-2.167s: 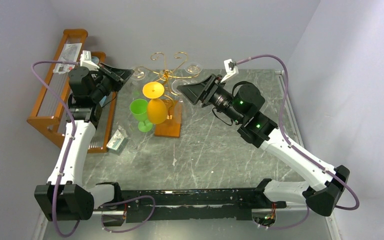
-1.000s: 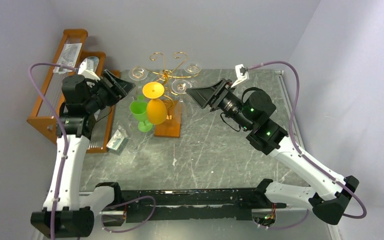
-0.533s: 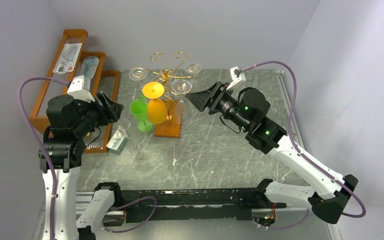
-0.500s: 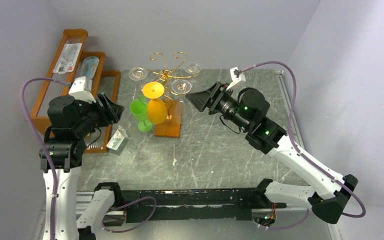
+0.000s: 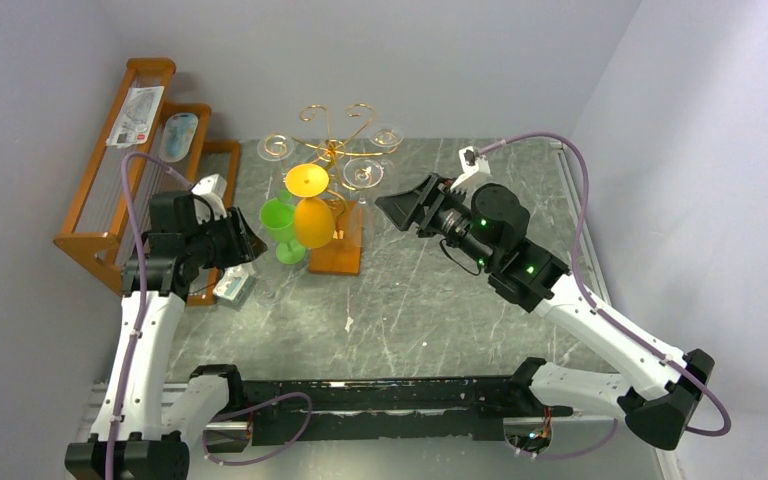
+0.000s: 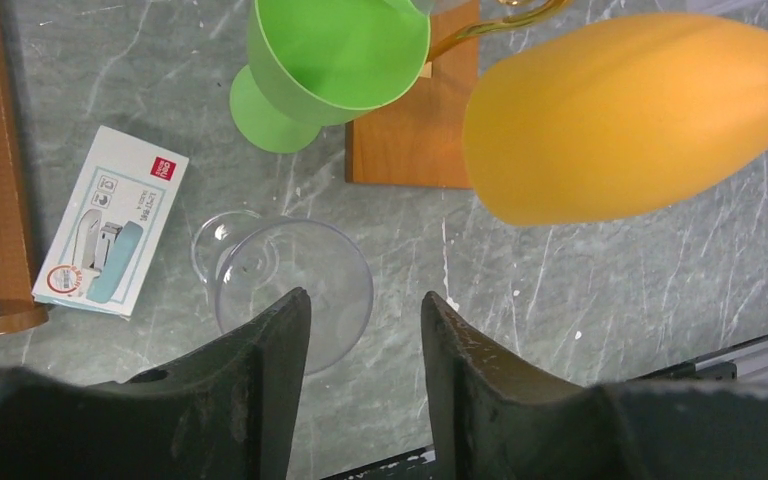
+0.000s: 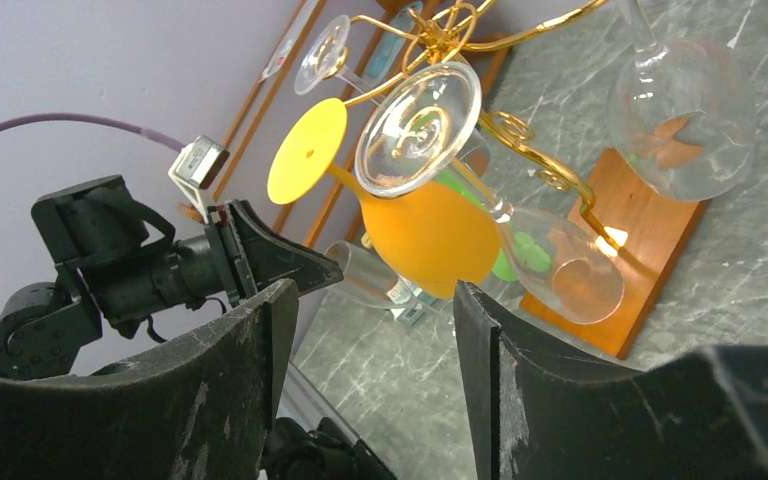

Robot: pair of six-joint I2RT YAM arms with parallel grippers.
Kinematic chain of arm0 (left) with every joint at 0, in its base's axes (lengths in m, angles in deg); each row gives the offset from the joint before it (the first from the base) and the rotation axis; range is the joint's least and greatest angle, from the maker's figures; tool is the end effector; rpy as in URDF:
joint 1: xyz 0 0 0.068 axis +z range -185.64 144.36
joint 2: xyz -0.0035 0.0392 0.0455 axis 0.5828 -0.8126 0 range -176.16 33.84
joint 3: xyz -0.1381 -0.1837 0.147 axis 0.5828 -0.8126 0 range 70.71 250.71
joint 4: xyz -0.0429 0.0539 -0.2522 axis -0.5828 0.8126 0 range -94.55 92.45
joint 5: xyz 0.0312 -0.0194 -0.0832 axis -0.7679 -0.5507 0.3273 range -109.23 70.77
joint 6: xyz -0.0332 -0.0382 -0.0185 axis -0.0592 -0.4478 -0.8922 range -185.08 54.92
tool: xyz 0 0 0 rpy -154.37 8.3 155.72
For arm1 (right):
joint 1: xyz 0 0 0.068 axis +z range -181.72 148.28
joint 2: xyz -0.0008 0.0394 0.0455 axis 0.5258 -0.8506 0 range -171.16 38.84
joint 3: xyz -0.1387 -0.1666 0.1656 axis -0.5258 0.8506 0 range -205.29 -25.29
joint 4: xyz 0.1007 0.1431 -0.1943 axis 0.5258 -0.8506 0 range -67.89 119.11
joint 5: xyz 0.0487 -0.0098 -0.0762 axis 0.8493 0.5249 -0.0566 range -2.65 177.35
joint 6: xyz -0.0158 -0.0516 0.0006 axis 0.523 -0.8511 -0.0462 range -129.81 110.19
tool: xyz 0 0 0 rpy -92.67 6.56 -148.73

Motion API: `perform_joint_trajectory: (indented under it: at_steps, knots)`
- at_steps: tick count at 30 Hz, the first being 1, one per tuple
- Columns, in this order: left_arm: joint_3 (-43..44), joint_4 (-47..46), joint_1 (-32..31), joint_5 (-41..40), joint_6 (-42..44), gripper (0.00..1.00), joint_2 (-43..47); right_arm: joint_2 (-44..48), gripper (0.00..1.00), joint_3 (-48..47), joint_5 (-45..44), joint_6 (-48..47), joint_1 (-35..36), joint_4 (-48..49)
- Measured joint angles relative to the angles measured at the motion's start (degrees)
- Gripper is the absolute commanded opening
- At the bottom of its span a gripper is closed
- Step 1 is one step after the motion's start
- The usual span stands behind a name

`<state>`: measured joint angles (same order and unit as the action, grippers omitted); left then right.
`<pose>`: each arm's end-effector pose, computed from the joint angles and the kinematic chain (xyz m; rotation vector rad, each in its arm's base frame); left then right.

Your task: Place the wine glass upside down on the wine glass rack

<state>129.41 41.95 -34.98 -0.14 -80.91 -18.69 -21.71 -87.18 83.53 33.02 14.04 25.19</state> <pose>0.1787 -0.0096 0.3394 -0.1510 2.2758 -0.5179 0.1714 0.1727 0.4042 0.0110 1.7395 1.1195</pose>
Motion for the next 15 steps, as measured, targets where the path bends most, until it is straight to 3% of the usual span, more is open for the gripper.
perform_joint_trajectory:
  at_steps: [11,15]
  knots:
    - [-1.55,-1.97,-0.28,-1.14,0.02,0.41,-4.63,0.31,0.62,0.63,-1.4,0.2,0.0,-0.92]
    - [-1.55,-3.02,-2.95,-1.97,0.22,0.33,-5.33,0.31,0.61,0.63,-1.66,0.46,0.0,-1.16]
